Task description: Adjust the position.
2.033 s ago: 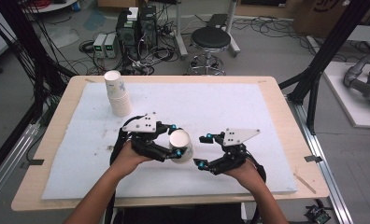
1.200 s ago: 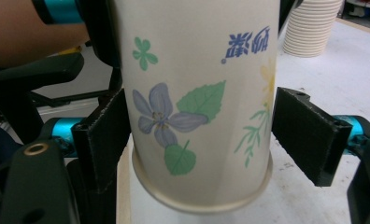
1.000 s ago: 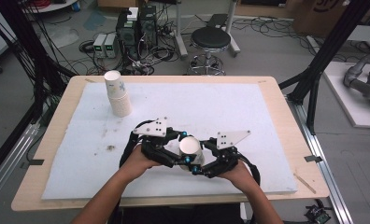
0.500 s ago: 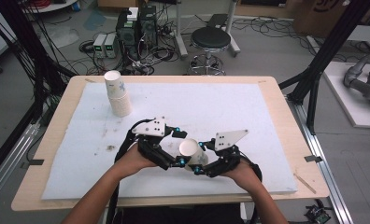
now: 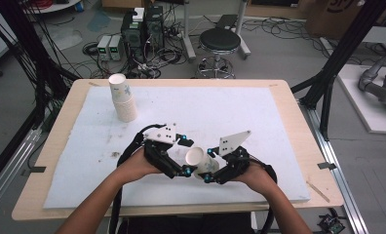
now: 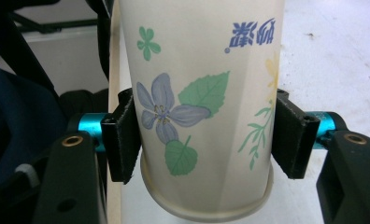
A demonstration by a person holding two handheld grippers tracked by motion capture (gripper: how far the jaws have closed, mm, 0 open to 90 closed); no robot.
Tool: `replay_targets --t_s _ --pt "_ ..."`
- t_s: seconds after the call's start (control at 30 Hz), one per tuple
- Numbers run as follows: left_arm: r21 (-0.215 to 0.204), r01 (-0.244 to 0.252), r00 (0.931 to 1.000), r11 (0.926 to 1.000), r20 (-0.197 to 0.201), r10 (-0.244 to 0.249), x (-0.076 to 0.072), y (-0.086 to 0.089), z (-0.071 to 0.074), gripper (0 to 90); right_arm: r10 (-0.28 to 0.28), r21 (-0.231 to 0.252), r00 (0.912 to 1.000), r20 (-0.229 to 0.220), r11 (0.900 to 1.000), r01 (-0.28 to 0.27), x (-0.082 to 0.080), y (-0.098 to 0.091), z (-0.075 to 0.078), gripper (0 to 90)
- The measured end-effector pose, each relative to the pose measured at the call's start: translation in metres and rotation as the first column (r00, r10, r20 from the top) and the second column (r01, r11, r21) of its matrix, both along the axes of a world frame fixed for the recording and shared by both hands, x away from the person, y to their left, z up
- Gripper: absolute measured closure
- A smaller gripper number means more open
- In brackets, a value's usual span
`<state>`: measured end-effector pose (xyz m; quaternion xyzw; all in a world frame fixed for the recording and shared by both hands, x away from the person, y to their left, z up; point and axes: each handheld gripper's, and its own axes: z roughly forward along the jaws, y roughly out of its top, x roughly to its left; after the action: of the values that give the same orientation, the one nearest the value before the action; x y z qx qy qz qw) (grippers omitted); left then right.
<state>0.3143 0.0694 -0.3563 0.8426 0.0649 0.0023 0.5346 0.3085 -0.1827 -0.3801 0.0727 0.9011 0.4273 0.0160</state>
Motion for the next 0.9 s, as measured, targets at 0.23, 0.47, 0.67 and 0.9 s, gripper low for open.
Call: replay_targets --t_s 0.23,0.47,0.67,0.9 --pt "0.047 0.01 0.9999 0.9988 0.012 -0.01 0.002 -0.003 0.003 16.2 0.016 -0.095 0.9998 0.009 0.9954 -0.016 0.006 0.006 0.009 35.2" --pt "0.076 0.009 0.9999 0.9971 0.008 -0.009 0.003 -0.005 0.003 16.3 0.036 -0.192 0.999 0.026 0.981 -0.03 0.007 0.015 0.017 35.1" --pt "0.102 0.026 0.9997 0.9944 0.0 -0.026 0.003 -0.01 0.0 18.6 0.044 -0.257 0.9985 0.033 0.9657 -0.034 0.006 0.021 0.02 34.9" --pt "0.129 0.046 0.9989 0.9906 -0.016 -0.044 0.004 -0.013 -0.003 27.4 0.059 -0.301 0.998 0.021 0.9524 -0.05 0.004 0.025 0.015 34.9"
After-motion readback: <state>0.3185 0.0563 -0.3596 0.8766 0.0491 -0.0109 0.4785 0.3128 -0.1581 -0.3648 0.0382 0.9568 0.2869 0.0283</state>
